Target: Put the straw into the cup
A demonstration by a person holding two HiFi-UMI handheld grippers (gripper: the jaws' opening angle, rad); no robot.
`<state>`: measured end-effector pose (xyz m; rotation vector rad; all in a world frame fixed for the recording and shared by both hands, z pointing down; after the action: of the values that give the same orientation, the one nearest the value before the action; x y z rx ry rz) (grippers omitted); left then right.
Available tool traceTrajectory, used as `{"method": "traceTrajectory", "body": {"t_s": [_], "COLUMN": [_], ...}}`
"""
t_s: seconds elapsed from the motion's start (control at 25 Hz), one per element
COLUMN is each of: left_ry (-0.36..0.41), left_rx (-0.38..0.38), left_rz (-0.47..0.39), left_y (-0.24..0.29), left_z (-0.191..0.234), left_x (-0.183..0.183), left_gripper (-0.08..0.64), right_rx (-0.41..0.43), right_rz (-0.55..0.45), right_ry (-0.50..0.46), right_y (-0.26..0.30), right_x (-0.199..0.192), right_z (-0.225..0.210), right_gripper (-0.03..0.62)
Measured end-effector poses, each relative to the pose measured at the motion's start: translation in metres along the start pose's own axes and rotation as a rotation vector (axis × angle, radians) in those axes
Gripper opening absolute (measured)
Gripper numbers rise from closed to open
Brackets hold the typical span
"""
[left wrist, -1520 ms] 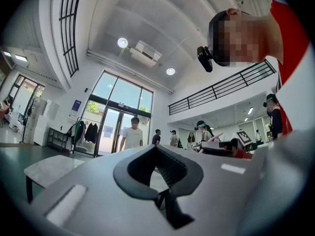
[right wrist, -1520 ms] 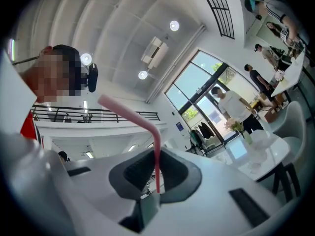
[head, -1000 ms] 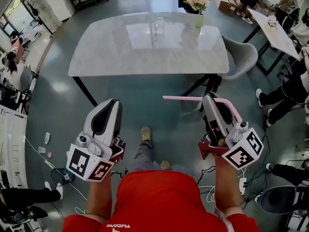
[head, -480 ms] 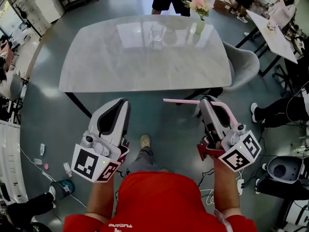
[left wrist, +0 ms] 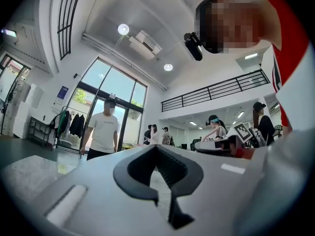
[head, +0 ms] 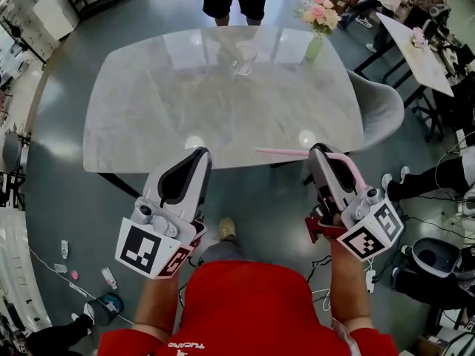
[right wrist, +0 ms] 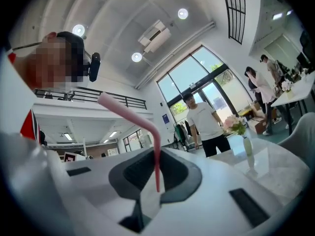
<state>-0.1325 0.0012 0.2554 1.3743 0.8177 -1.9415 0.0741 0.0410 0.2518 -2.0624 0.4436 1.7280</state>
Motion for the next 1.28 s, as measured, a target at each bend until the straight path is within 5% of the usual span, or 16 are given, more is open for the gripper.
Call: {"method": "traceTrajectory", "body": {"t_s": [0.72, 1.28], "left_ry": [-0.062, -0.032], "left_rx": [-0.077, 0.026], "left_rz": [0.013, 0.015], "left_y": [0.054, 0.108], "left_z": [0.081, 0.113], "left_x": [0.011, 0.007], "left_gripper": [0.006, 0.006], "right_rx": [-0.101, -0.021], "right_rz": [0.052, 0.055], "right_ry": [-0.07, -0.114], "right_y": [0.079, 0.131], "right_x": [0.002, -0.007], "right_z": [-0.027, -0.097], "right_gripper": [0.023, 0.023]}}
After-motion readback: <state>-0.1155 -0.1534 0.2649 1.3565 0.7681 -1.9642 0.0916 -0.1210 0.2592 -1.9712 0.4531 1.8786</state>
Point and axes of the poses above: the fingertips, and each gripper's own axes: y forward along the fingers, z to its left, x out of its top, the point moved 3 cm from there along -y, backward along the fingers, and after that the axes turned 11 degrees about -y, right-handed, at the moved point
